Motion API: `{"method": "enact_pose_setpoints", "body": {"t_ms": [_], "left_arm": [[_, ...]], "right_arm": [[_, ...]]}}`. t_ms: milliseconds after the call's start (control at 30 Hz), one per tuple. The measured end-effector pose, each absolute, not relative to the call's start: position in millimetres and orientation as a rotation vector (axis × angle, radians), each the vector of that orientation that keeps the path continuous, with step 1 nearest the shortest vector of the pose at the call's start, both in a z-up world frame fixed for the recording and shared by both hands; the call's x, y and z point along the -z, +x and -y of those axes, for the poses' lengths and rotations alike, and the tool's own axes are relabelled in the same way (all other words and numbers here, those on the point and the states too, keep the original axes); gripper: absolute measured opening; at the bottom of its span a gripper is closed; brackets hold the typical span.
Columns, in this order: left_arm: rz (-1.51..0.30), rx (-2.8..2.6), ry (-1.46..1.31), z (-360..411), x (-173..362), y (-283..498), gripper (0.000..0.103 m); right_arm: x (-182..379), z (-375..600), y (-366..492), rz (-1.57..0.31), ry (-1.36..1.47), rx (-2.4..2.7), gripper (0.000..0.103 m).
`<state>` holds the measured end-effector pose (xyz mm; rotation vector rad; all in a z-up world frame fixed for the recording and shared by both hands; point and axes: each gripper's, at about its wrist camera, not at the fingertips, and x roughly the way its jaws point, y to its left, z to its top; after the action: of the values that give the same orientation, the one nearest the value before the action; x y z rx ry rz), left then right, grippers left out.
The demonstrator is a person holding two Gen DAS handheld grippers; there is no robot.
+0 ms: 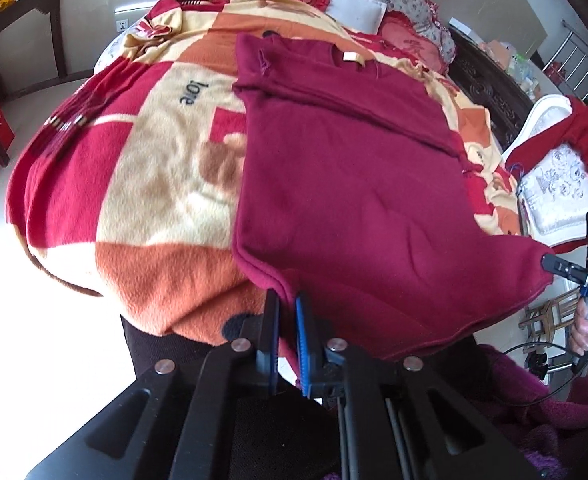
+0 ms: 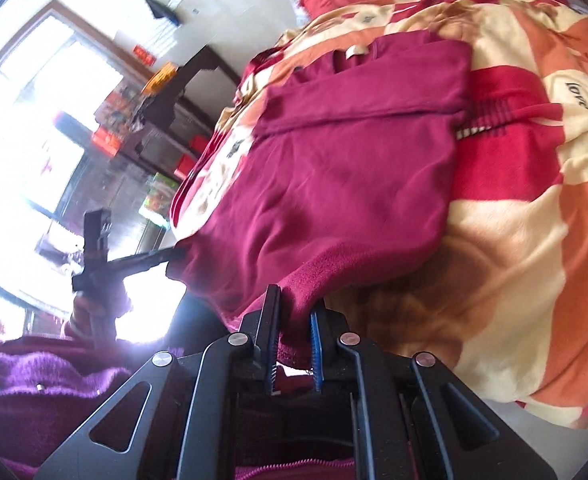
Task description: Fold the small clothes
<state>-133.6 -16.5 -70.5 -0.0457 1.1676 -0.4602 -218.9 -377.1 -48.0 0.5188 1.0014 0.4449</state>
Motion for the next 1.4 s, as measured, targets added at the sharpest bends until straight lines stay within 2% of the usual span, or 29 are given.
{"method": "enact_pose_setpoints", "body": {"t_ms": [233,700,967,1400], "left_arm": [[-1.116,0.467,-0.078,25.5,51.4,-114.7,0.007],[-0.873,0.373,0.014,75.3,2.6,-37.0,0.008],[-0.857,0.338,-0.013,81.4,1.6,5.0,0.007],[-0.848,0.323,-0.001,88.9,-1.3,25.6,0.007]], "right_arm": [[39.1,398.2,-204.4,-0.935,0.546,-0.394,0.0],[18.3,426.5,-139.0,-0.827,0.514,-0.237,0.0],[11.7,435.9,-95.0,-0.799,0.451,-0.154,0.0],[7.7,443.4,-62.2,-0.788,0.451,-0.133,0.0]]}}
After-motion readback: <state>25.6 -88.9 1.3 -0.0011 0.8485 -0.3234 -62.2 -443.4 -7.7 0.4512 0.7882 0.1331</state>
